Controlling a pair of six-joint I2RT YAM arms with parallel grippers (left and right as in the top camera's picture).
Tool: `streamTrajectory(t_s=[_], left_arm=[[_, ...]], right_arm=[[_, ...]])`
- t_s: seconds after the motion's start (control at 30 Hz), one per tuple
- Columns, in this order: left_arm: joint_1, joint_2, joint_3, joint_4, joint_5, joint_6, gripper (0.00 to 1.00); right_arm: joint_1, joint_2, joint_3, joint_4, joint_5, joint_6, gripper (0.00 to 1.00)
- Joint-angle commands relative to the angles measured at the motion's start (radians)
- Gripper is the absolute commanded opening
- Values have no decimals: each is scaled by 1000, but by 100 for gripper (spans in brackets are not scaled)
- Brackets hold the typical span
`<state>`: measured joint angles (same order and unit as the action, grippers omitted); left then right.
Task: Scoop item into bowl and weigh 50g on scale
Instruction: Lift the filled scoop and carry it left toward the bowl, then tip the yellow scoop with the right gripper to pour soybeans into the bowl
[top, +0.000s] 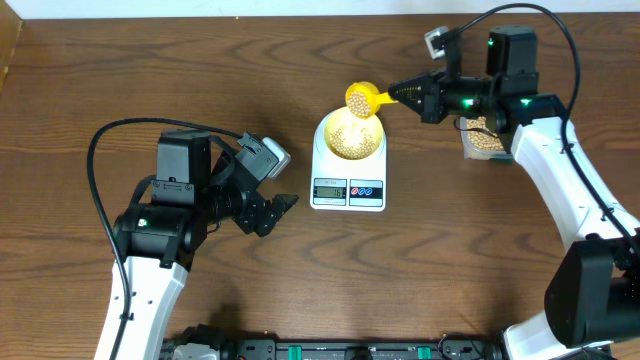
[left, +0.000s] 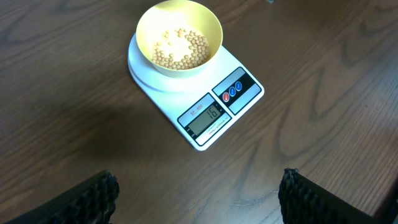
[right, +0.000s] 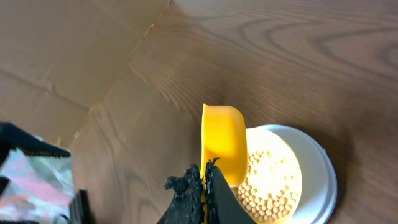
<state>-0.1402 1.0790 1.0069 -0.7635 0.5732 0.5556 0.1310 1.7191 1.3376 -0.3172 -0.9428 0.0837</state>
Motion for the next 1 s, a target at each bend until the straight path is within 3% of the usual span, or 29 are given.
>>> streamTrajectory(t_s=[0.0,0.37,0.63,0.97], left_arm=[[4,0,-4,-3,-2,13,84],[4,0,-4,-3,-2,13,84],[4,0,-4,-3,-2,13,84],[4,0,-4,-3,-2,13,85]], right_arm=[[34,-15,-6,2,-1,-153,1],[78,-15,-6,0,182,-247,1],[80,-15,-6,0,182,-350,1],[80,-15,-6,-16,182,-355,1]])
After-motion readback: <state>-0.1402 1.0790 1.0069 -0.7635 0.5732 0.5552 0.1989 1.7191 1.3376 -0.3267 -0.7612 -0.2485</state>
